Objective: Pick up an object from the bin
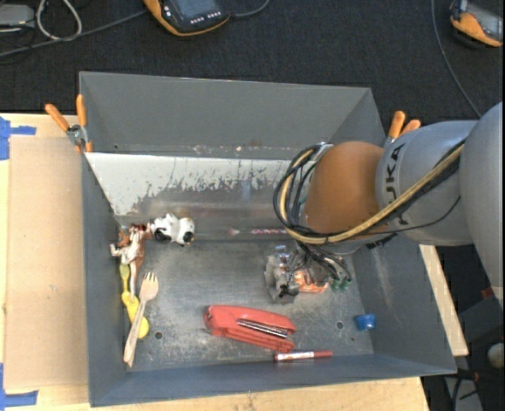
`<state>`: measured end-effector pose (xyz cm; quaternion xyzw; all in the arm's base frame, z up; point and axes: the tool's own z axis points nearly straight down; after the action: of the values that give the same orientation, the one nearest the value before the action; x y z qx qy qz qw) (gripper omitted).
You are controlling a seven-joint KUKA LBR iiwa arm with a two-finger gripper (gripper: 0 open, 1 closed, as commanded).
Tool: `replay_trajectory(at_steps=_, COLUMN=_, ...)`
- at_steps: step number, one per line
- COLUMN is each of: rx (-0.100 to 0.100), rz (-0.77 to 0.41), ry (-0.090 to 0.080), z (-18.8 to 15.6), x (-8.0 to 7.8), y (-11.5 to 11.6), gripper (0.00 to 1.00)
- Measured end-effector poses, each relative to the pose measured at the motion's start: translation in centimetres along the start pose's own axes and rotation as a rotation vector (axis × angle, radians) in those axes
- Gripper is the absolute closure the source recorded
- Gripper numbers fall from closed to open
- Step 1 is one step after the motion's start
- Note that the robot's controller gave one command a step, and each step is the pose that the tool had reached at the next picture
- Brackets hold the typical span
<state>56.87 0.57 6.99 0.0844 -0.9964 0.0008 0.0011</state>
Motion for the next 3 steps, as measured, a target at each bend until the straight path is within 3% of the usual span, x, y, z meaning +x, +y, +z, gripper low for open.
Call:
replay_trajectory(at_steps=1, rx=-0.001, rz=-0.022, ry=0.001, z=0.1, x=1.3, y=-1.9, gripper=0.00)
replay_trajectory(at_steps=2, rx=-0.001, rz=-0.023, ry=0.001, z=0.1, x=1.3, y=-1.9, gripper=0.00)
replay_trajectory(at_steps=3, rx=-0.002, rz=0.074, ry=0.003, z=-1.0, x=3.9, y=-6.2, gripper=0.00)
